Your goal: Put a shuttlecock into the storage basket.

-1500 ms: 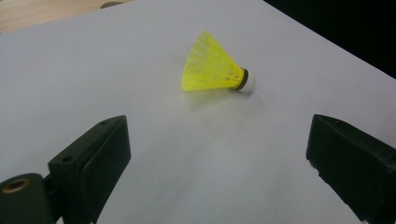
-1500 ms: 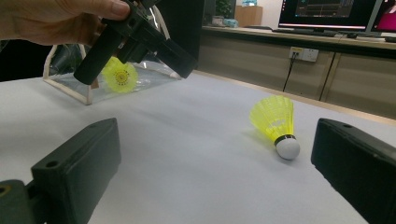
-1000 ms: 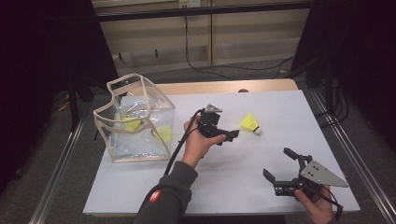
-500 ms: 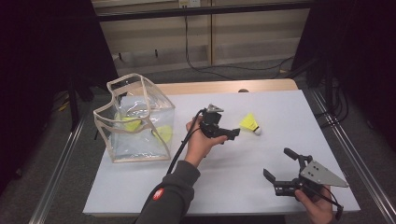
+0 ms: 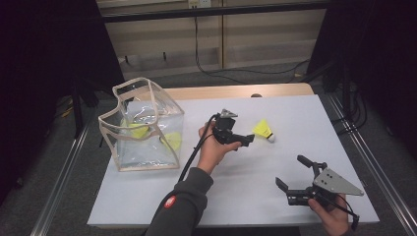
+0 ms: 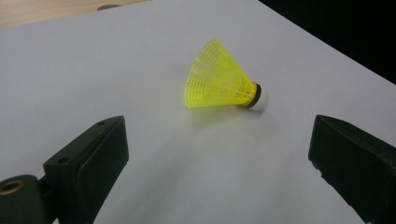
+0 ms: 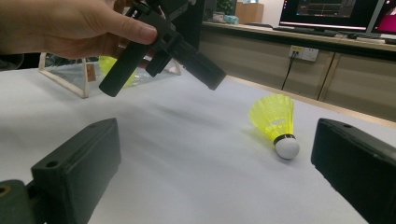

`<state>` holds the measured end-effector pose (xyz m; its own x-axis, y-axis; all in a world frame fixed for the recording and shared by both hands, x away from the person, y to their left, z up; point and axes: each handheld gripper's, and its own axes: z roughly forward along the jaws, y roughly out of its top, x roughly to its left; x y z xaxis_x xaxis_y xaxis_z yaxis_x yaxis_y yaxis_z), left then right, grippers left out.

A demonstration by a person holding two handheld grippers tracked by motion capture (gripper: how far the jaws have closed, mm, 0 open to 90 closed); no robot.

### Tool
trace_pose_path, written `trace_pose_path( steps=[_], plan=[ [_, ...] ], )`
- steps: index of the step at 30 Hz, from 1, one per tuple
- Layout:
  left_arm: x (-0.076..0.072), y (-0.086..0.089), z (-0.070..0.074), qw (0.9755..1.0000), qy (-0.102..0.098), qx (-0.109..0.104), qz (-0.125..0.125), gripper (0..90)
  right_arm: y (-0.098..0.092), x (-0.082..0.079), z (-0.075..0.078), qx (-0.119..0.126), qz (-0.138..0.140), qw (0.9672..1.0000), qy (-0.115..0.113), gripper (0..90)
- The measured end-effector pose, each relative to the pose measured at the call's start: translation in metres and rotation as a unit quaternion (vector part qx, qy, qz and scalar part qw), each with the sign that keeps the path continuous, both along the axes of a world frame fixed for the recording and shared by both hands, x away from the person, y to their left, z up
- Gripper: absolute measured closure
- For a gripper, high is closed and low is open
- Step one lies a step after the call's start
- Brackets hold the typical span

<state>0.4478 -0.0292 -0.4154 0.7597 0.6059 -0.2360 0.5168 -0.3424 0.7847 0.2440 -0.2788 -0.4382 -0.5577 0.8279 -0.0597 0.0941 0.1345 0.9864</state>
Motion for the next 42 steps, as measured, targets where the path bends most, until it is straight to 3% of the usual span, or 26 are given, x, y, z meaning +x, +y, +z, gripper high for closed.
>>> trace_pose_path(
  steps=[28, 42],
  plan=[
    [0.009, -0.006, -0.006, 0.9999, -0.008, 0.011, -0.004, 5.9, 0.000, 0.001, -0.001, 0.005, 0.000, 1.0000, 0.003, 1.3],
    [0.018, -0.016, -0.013, 0.9994, -0.018, 0.017, -0.023, 16.0, -0.002, 0.003, -0.002, 0.007, 0.000, 1.0000, 0.006, 1.3]
  ],
)
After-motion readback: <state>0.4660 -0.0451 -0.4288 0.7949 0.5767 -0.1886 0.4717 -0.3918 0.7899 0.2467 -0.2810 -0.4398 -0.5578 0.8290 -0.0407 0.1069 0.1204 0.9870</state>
